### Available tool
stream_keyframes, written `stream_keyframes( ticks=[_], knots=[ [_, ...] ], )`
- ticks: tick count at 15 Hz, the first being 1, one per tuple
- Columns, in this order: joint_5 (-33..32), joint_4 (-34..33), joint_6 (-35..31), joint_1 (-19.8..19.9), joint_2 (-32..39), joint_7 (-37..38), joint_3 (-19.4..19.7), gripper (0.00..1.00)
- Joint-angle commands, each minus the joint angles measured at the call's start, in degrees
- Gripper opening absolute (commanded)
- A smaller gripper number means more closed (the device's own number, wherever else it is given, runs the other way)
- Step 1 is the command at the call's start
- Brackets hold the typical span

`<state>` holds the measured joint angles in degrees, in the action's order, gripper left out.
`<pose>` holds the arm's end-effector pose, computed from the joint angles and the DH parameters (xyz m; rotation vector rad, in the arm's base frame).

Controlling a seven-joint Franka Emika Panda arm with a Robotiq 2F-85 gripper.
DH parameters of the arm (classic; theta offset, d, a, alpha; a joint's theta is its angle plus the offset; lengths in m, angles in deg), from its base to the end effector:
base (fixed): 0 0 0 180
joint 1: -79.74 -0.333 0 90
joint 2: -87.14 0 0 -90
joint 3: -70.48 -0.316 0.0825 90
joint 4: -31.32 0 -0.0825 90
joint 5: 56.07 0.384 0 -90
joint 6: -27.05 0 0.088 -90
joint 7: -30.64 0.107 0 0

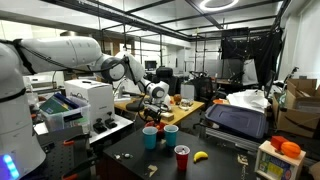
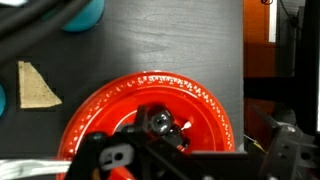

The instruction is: Pick up the contents in the orange bowl and put them in the blue cup

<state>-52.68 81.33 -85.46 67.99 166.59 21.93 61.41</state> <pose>0.6958 0.2225 0.0077 -2.8630 -0.5486 0.4474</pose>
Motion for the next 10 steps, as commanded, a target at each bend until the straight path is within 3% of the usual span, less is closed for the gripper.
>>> stream_keyframes(
  ticks=[1, 6, 10],
  knots=[
    [-0.6, -2.6, -1.1, -1.1, 1.9, 2.3, 1.1, 1.00],
    [-2.6, -2.5, -6.0, -2.8, 3.2, 2.9, 3.7, 1.00],
    [-3.1, -2.0, -6.1, -3.9, 3.3, 5.2, 5.4, 1.00]
  ],
)
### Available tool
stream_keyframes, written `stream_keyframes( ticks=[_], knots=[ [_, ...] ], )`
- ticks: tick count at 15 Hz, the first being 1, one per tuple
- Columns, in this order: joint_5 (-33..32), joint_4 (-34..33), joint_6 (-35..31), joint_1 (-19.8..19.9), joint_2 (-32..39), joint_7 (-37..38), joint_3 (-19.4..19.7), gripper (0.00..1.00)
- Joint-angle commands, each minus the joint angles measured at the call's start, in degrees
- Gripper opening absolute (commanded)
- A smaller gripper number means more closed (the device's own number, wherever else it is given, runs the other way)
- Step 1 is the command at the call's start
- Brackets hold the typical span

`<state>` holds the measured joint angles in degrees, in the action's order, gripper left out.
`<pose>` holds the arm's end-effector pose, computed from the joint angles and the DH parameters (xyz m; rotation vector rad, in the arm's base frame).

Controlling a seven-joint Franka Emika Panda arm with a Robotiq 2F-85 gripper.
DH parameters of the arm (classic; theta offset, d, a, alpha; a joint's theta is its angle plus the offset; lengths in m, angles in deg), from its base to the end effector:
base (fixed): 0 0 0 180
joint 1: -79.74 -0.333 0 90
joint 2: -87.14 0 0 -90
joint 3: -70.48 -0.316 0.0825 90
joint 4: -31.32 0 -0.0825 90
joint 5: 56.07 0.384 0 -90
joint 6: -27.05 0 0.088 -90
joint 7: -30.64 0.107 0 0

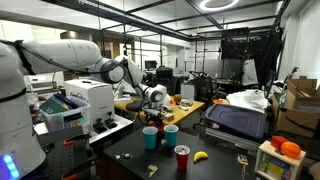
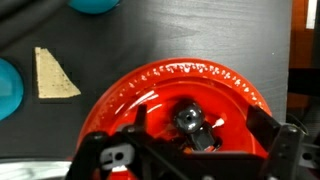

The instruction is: Pick up the contents in the orange bowl and put them in the blue cup

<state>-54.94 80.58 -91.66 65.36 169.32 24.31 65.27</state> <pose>0.6955 0.2216 -0.0199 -2.9806 -0.5616 0.3497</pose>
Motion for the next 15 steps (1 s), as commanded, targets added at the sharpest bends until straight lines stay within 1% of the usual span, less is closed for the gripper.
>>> stream_keyframes(
  ticks=[1, 7, 15],
  knots=[
    [-0.8, -1.1, 0.6, -1.4, 0.4, 3.0, 1.7, 1.00],
    [-0.3, -0.2, 2.5, -1.5, -0.6, 2.6, 1.6, 1.00],
    [0.8, 1.0, 8.0, 0.8, -2.3, 0.8, 0.6, 1.00]
  ],
)
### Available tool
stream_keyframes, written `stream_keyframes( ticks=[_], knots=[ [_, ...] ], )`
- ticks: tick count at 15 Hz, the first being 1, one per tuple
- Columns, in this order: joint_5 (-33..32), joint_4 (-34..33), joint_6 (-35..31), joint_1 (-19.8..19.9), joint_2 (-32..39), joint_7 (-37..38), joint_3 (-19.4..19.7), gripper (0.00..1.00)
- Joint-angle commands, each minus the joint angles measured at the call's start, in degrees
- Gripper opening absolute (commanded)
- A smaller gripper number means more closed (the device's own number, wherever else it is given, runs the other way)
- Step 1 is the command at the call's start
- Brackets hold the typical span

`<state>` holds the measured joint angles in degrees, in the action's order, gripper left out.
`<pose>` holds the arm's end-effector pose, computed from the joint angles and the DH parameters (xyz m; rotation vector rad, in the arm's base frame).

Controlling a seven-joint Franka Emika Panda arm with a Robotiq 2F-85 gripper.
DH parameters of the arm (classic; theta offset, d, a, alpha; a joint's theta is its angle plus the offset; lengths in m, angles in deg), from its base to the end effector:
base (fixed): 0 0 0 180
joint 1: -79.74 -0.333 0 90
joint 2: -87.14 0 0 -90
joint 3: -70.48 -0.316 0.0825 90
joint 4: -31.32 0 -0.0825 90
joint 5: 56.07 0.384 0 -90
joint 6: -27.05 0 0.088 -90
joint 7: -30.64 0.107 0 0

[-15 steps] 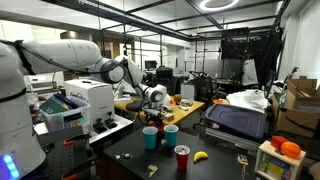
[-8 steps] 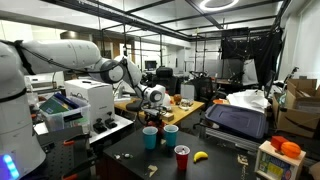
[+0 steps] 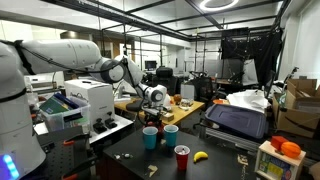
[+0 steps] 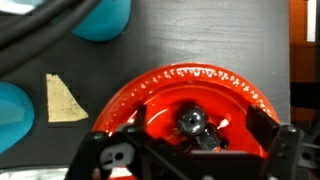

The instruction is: Pick up the contents in the orange bowl and put them in the blue cup

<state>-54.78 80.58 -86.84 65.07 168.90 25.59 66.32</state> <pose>0.6886 0.2158 -0.0200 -2.9952 -0.5345 0.4690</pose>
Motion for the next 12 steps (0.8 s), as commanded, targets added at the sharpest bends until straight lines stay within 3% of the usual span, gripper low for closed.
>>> stream_keyframes(
  ticks=[1, 12],
  knots=[
    [0.7, 0.9, 3.5, 1.3, -1.9, -0.5, -0.5, 1.00],
    [1.1, -0.5, 2.9, 1.9, -1.3, -1.5, -4.1, 1.00]
  ],
)
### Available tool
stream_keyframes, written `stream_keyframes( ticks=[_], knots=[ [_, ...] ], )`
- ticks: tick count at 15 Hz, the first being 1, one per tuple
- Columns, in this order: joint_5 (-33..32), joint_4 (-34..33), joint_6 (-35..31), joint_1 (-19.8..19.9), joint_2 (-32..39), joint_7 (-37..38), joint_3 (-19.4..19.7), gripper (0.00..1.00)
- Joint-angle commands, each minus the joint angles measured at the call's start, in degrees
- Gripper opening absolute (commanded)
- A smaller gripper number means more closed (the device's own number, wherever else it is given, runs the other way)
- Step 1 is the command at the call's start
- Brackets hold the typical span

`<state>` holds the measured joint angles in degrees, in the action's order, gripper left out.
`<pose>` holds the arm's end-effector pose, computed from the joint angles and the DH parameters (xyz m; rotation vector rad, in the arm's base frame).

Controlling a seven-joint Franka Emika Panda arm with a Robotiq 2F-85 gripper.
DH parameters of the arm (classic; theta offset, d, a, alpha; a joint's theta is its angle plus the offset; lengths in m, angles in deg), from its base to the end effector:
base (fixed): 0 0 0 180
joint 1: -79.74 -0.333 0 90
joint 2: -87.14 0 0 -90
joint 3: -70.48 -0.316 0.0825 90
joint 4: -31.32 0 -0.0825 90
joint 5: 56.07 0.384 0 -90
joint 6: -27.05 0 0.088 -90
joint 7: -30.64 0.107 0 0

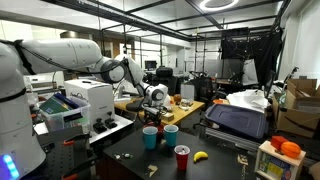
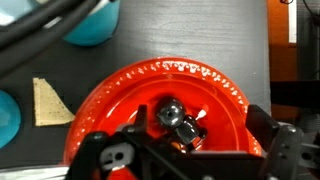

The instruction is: Pick up the contents in the orange bowl and put them in the blue cup

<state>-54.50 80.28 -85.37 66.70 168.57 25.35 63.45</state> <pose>0.6894 0.2184 -0.0128 -2.9395 -0.5091 0.4869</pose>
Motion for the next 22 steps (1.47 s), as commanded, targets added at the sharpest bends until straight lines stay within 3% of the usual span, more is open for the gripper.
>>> stream_keyframes(
  ticks=[1, 22],
  knots=[
    [0.7, -0.5, 1.5, 0.2, -0.9, -1.4, -1.7, 1.00],
    [-1.6, -2.7, -10.0, -2.4, 2.4, 1.3, 2.1, 1.00]
  ],
)
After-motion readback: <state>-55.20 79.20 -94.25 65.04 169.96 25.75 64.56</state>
